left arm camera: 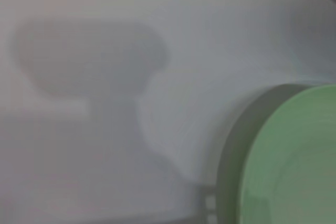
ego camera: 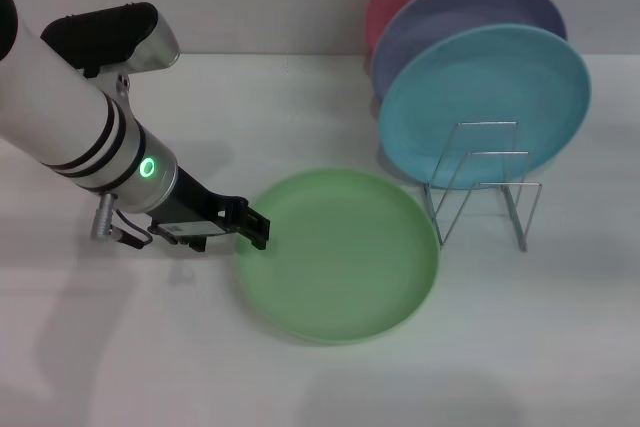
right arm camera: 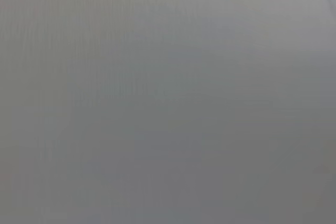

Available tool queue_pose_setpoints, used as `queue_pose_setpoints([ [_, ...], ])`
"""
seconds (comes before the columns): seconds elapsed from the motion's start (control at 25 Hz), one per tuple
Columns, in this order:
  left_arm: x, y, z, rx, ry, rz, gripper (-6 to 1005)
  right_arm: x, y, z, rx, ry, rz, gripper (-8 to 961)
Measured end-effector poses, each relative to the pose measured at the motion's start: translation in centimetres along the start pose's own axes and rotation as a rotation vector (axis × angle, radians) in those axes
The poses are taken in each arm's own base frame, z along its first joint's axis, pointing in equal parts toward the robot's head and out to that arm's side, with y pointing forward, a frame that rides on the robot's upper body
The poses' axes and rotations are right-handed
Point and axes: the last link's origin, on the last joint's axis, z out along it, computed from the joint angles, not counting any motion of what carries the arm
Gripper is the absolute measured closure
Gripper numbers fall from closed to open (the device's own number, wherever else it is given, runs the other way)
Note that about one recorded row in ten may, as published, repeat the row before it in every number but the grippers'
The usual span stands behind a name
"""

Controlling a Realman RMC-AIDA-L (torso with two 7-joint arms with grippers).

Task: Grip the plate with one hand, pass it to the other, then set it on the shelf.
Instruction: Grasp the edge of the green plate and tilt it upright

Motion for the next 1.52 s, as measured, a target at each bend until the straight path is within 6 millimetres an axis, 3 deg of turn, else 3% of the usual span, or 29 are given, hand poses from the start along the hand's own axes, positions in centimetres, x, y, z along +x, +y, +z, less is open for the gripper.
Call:
queue_pose_setpoints([
  [0.4, -0.2, 0.4, 1.1, 0.0, -0.011, 0.018, 232, 0.0, -0.1, -0.1, 0.001, 0.002, -0.001, 224],
  [1.52, -0.2, 1.5, 1.5, -0.012, -0.008, 0.06, 266, 0.0, -0.3, -0.3, 0.005, 0.005, -0.006, 223],
])
